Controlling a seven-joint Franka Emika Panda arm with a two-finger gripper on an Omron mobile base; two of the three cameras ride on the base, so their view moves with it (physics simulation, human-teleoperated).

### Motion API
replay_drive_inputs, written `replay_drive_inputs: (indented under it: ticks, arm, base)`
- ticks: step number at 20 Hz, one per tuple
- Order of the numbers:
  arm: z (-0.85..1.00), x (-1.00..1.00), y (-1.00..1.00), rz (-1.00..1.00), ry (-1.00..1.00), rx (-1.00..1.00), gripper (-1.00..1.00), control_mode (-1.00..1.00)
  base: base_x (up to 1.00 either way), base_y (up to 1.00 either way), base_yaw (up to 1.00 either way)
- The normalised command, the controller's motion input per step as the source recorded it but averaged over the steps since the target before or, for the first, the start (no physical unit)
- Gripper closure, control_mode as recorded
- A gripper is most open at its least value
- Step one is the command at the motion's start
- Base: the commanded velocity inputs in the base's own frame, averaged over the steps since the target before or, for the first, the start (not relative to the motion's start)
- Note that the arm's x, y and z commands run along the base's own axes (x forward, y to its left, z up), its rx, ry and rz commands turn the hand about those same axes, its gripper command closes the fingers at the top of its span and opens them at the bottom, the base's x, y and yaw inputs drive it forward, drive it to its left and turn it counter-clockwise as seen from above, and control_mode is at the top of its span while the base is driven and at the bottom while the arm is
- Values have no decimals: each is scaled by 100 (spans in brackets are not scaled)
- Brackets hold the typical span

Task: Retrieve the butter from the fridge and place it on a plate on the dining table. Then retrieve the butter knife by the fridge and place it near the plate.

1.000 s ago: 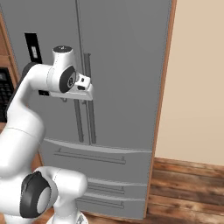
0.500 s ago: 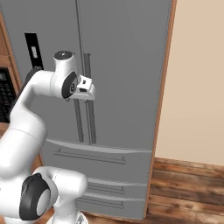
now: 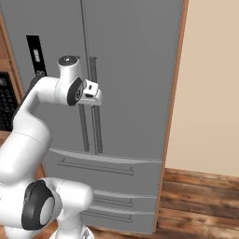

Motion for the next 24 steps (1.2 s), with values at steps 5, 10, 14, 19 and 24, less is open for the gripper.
replay_drive_inputs:
  ticks: [5, 10, 14, 19, 24]
  arm:
    - [0, 38, 14, 0, 0, 0, -100, -100]
    - [0, 51, 26, -7, -2, 0, -100, -100]
    - [0, 53, 42, -11, -3, 0, -100, -100]
    - [-3, 47, 15, -4, -1, 0, -100, -100]
    - [-23, 38, 0, 0, -14, -1, -100, -100]
  base:
    - [0, 0, 0]
    - [0, 0, 0]
    - [0, 0, 0]
    - [0, 0, 0]
    - [0, 0, 0]
